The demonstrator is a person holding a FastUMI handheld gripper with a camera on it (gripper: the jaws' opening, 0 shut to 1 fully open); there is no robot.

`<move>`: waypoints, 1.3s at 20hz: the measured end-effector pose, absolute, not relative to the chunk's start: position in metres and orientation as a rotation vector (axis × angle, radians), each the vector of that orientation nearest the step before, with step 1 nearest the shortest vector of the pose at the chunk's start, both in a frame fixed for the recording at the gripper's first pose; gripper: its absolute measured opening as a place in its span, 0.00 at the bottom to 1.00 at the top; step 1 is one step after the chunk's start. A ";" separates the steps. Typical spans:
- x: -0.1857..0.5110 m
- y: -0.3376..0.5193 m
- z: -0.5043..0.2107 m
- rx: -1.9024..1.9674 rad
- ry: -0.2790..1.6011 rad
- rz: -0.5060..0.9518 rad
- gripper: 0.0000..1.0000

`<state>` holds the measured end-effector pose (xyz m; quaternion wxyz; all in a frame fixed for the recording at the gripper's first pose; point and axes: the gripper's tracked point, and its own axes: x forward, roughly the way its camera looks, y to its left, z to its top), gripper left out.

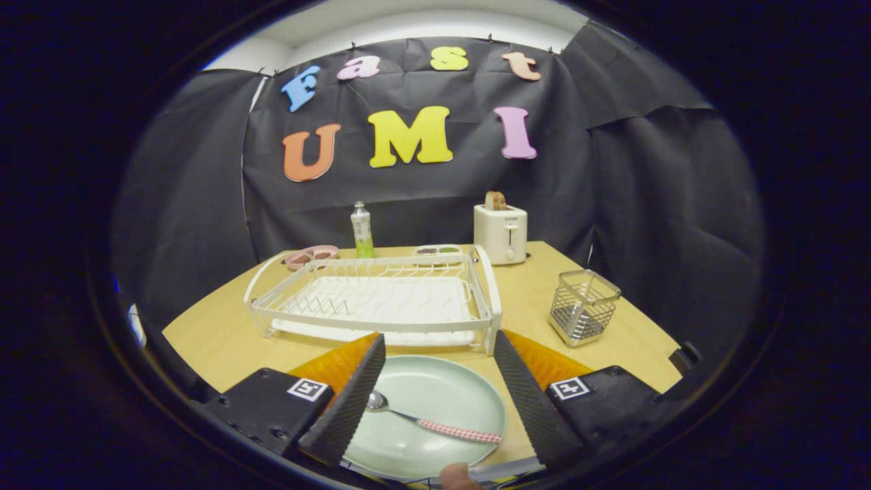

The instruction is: Take the plate from the dish rack, then take the spoon from the basket and place it into the plate.

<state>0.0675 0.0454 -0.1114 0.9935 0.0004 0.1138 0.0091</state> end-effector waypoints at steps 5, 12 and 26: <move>0.032 0.043 -0.077 0.022 0.168 0.034 1.00; -0.034 0.028 -0.015 0.034 0.030 0.027 1.00; -0.098 0.006 0.007 -0.009 -0.034 0.021 1.00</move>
